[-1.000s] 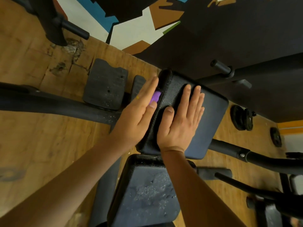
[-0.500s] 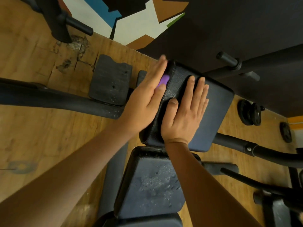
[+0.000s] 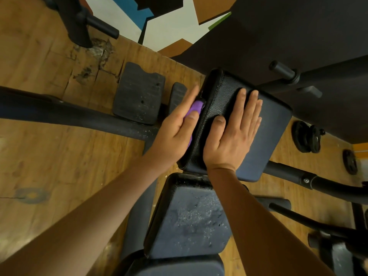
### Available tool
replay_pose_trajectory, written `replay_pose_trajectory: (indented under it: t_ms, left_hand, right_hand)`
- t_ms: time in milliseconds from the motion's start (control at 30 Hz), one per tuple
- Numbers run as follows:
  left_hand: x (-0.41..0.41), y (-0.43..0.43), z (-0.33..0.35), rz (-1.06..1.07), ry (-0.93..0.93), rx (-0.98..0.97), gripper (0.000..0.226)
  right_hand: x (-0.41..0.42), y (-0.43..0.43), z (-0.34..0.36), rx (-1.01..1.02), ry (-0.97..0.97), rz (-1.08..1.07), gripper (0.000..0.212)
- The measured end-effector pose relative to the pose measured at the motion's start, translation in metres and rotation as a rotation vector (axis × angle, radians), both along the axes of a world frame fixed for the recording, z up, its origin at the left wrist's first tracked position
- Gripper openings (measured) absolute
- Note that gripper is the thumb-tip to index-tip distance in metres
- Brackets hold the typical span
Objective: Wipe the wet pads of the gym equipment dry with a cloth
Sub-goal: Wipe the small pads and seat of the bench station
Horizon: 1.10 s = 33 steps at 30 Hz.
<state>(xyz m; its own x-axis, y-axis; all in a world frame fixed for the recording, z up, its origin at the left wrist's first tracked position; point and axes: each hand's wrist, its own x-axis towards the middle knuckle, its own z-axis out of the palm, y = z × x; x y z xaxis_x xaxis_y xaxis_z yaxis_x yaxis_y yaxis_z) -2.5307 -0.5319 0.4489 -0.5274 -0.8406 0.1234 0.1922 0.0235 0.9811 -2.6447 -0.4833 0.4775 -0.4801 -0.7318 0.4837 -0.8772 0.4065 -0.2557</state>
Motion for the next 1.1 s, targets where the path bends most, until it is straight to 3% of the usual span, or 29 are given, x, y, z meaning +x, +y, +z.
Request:
replay_pose_trajectory:
  t_ms: [200, 367, 501, 768, 935, 1102]
  left_hand:
    - [-0.010, -0.021, 0.006, 0.061, -0.135, -0.261, 0.052]
    - [0.029, 0.050, -0.022, -0.010, -0.219, -0.158, 0.057]
    - [0.040, 0.069, -0.023, -0.019, -0.257, -0.276, 0.056]
    - [0.009, -0.037, 0.033, -0.007, -0.294, -0.543, 0.051]
    - [-0.016, -0.110, 0.082, -0.220, -0.309, -0.865, 0.050]
    - [-0.046, -0.118, 0.092, -0.413, -0.431, -0.927, 0.049]
  right_hand:
    - [-0.001, 0.000, -0.001, -0.005, 0.005, -0.005, 0.067]
    - [0.001, 0.001, 0.002, 0.009, 0.002, -0.004, 0.066]
    - [-0.001, 0.001, 0.002, 0.037, 0.014, -0.004, 0.066]
    - [-0.001, 0.003, 0.004, 0.023, 0.003, -0.016, 0.064]
    - [-0.001, 0.004, 0.004, -0.005, -0.020, -0.008, 0.062]
    - [-0.001, 0.005, 0.007, -0.018, -0.066, 0.015, 0.061]
